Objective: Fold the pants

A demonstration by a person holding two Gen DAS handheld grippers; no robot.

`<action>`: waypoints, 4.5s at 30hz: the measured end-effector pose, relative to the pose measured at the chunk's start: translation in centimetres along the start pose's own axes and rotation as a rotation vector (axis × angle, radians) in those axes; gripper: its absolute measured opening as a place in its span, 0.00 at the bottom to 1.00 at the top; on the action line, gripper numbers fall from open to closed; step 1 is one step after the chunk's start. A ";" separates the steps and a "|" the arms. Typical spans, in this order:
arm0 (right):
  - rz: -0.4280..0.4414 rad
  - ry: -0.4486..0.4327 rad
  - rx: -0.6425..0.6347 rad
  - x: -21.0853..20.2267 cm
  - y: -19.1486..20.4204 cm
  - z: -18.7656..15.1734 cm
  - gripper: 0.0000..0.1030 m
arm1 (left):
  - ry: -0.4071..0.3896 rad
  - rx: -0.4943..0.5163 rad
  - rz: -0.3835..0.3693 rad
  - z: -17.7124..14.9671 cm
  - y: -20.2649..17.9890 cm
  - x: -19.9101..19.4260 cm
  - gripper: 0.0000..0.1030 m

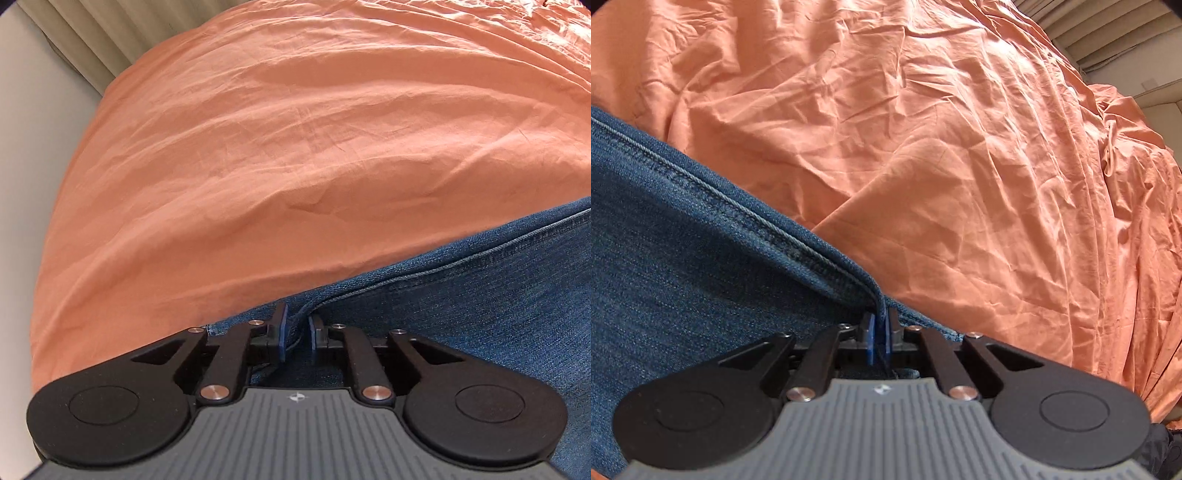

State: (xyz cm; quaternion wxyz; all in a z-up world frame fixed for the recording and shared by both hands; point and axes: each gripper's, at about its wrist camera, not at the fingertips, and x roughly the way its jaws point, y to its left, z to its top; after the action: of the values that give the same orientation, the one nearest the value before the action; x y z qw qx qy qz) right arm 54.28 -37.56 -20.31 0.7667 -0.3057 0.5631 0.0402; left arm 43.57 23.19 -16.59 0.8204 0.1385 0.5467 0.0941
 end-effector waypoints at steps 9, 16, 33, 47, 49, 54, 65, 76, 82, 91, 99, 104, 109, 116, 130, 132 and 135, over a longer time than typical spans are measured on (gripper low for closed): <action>0.011 -0.120 0.218 -6.5 -0.2 -2.9 0.59 | -0.173 -0.170 -0.032 -1.4 3.7 -5.9 0.93; 0.259 -0.239 0.379 -12.3 6.4 -8.1 0.59 | -0.289 -0.555 -0.109 -9.6 10.4 -11.4 0.91; 0.385 -0.352 0.585 -14.9 18.3 -11.1 0.58 | -0.344 -1.484 -0.481 -28.2 16.8 -0.9 0.87; 0.298 -0.322 0.628 -14.9 16.6 -12.6 0.56 | -0.472 -1.223 -0.255 -19.5 16.4 -5.7 0.20; 0.289 -0.314 0.663 -14.6 15.1 -13.4 0.56 | -0.509 -1.157 -0.211 -18.7 16.1 -8.7 0.20; 0.285 -0.277 0.843 -13.3 10.5 -16.8 0.55 | -0.412 -1.070 -0.102 -17.1 17.1 -6.2 0.20; 0.342 -0.323 1.168 -10.7 2.1 -24.9 0.46 | -0.165 -0.822 0.137 -12.9 13.4 -0.3 0.35; 0.525 -0.436 1.449 -5.4 -3.5 -27.9 0.40 | -0.306 -0.821 0.270 -12.5 11.3 -9.4 0.59; 0.604 -0.409 1.530 -1.0 -4.9 -27.5 0.28 | -0.273 -0.720 0.061 -10.3 5.6 -9.2 0.32; 0.644 -0.642 1.484 -3.8 -6.4 -28.9 0.00 | -0.153 -0.616 -0.014 -9.5 -2.0 -5.8 0.18; 0.619 -0.423 1.498 1.3 -5.9 -28.4 0.00 | -0.186 -0.449 -0.070 -5.2 -6.7 -7.6 0.18; 0.630 -0.465 1.459 0.3 -6.2 -28.2 0.27 | -0.256 -0.234 -0.277 -0.1 -13.3 -10.2 0.19; 0.628 -0.456 1.471 0.4 -5.8 -28.6 0.28 | -0.303 -0.005 -0.445 4.6 -21.7 -11.3 0.19; 0.613 -0.453 1.466 0.0 -5.8 -28.7 0.27 | -0.320 0.348 -0.611 9.8 -34.0 -12.3 0.22; 0.628 -0.453 1.474 0.7 -5.8 -29.0 0.21 | -0.305 0.701 -0.772 16.2 -52.6 -11.6 0.50; 0.632 -0.455 1.478 0.8 -5.8 -29.1 0.21 | -0.310 0.727 -0.779 17.0 -54.6 -11.7 0.55; 0.656 -0.460 1.505 1.1 -5.8 -29.5 0.21 | -0.316 0.758 -0.804 17.8 -57.1 -11.9 0.55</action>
State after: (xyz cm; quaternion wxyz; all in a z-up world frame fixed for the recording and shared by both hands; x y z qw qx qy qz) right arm 32.32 -57.74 -24.13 0.8105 0.4797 0.3301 -0.0635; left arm 55.53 -36.53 -18.57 0.7563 0.2163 0.4229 -0.4497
